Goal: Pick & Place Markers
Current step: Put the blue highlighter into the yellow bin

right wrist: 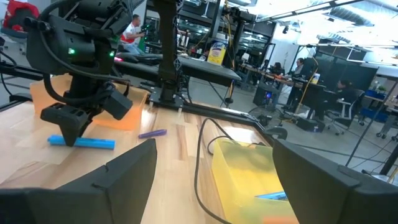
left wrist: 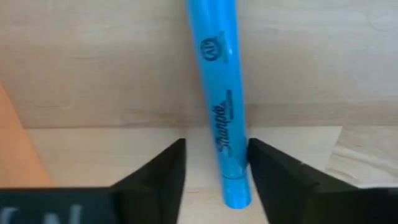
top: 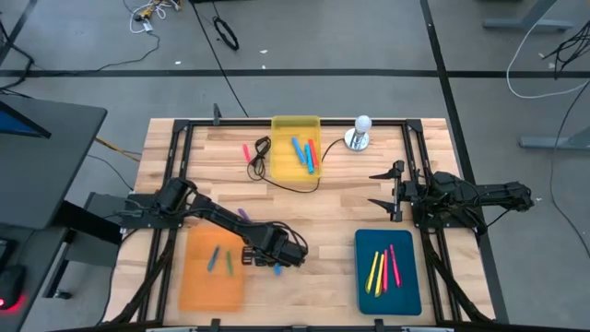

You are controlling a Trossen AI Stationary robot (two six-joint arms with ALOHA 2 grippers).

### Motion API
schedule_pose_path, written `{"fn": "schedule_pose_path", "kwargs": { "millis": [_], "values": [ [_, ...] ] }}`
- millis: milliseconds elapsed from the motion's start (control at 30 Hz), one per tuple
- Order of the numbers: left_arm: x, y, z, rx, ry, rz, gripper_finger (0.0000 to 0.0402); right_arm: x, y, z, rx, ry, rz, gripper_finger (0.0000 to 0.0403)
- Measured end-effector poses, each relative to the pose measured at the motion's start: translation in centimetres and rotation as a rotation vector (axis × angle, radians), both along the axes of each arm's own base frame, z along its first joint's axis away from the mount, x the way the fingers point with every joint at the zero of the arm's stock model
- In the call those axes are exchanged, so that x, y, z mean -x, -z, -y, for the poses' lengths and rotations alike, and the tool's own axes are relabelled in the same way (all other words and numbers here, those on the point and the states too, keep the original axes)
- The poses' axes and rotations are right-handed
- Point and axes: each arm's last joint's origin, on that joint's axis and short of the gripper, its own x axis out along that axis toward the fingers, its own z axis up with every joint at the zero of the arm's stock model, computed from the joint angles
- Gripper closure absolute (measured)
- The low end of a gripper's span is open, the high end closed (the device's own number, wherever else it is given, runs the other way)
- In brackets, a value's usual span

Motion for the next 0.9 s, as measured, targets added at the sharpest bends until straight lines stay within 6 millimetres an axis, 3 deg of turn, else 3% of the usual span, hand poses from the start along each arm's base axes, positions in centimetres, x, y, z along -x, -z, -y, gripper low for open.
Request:
{"fn": "schedule_pose_path", "kwargs": {
  "millis": [300, 633, 900],
  "values": [
    [0.0, -0.1, 0.0, -0.006, 0.004, 0.008, 0.0348, 0.0, 0.0, 0.0, 0.000, 0.000, 0.000, 0.0080],
    [0.0, -0.1, 0.0, -0.020, 0.028, 0.017, 0.0348, 0.0, 0.0, 0.0, 0.000, 0.000, 0.000, 0.0080],
    [0.5, -2.2, -0.7, -0.033, 0.063, 0.037, 0.0348, 0.0, 0.0, 0.0, 0.000, 0.000, 0.000, 0.0080]
  ]
}}
